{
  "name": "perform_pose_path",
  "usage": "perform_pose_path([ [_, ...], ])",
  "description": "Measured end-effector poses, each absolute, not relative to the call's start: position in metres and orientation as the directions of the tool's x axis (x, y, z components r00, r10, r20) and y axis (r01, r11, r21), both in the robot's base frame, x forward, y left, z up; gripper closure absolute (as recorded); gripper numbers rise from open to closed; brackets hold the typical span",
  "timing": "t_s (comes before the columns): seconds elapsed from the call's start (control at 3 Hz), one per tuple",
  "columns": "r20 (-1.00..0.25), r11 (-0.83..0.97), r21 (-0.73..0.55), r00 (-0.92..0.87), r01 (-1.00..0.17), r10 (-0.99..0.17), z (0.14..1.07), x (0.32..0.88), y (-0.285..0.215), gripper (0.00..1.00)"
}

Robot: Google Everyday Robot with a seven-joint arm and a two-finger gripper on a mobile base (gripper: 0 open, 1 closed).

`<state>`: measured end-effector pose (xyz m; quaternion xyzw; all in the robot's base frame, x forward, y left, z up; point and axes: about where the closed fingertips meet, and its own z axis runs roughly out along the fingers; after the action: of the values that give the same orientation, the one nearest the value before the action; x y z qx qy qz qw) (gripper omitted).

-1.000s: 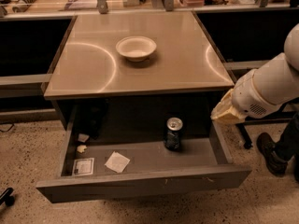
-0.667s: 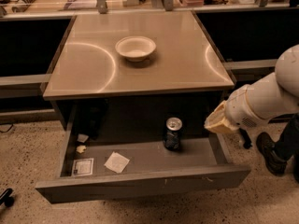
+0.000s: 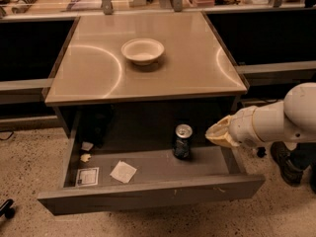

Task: Pick pepsi can from top drawer and place on counter

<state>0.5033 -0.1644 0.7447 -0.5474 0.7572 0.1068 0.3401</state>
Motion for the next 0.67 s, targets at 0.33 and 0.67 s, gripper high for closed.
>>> perform_pose_path([
  [0.33,-0.677,0.392,-0.224,-0.147,-0.892,-0.722,0.733,0.515,-0.158,0.35],
  [0.67,-0.699,0.393,-0.225,-0.133,-0.892,-0.703,0.721,0.524,-0.152,0.28],
])
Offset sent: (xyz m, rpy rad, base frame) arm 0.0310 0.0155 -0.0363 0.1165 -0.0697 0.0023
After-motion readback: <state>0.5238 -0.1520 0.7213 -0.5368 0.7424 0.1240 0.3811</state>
